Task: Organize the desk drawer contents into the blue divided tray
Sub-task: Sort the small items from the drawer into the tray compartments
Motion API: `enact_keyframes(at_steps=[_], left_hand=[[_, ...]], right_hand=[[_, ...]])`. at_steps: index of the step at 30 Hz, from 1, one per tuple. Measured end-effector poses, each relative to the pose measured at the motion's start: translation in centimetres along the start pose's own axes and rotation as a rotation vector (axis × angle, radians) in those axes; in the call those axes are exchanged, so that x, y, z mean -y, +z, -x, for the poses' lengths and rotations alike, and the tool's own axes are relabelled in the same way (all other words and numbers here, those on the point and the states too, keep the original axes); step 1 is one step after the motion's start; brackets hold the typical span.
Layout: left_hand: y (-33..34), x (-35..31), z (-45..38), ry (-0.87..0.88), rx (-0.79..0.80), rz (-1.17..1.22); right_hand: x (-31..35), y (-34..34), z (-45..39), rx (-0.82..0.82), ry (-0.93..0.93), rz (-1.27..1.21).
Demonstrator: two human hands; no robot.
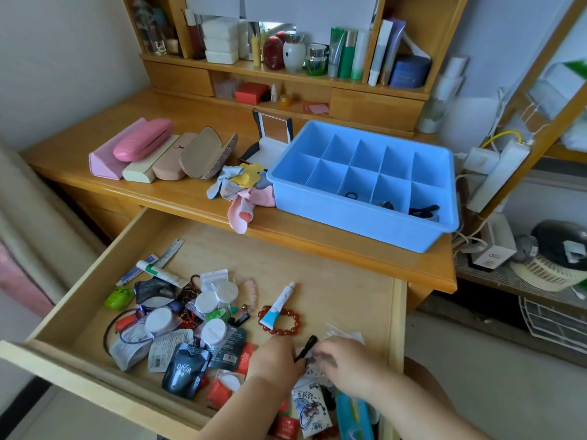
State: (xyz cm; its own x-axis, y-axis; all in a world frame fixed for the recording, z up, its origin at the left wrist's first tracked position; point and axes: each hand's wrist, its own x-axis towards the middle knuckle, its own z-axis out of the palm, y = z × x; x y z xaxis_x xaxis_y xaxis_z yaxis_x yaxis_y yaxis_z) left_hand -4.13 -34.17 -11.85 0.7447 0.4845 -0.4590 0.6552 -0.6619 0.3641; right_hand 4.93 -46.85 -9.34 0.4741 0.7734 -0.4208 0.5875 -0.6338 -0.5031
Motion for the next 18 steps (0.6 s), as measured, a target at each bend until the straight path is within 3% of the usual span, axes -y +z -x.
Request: enact_keyframes(at_steps=[4,7,10,14,16,18], left_hand=[[-0.8,0.9,0.1,0.022,-0.05,-0.027],[-2.5,2.4,0.9,-0.012,-0.116,0.446],[-4.6,2.6,2.3,0.004,-0.092,0.903],[-5.5,1.0,3.3,0.138,-0.007,0.986],[-5.5,0.0,3.4,0.199,0.046,1.029],[-5.5,-0.7,3.0,0.192,0.014,1.068]], right_hand=[[-0.8,1.1,0.2,0.036,-0.076,0.26],[-0.9,0.7,0.1,-0.025,-0.02,0.195],[0.5,-0.4,0.3,-0.134,0.112,-0.165],[3.5,-2.4,0.9,-0.161,0.07,-0.876],[4.4,-3.6,1.6,-0.261,0.04,-0.991],[4.6,-6.1,2.4,-0.46,0.02,-0.93]])
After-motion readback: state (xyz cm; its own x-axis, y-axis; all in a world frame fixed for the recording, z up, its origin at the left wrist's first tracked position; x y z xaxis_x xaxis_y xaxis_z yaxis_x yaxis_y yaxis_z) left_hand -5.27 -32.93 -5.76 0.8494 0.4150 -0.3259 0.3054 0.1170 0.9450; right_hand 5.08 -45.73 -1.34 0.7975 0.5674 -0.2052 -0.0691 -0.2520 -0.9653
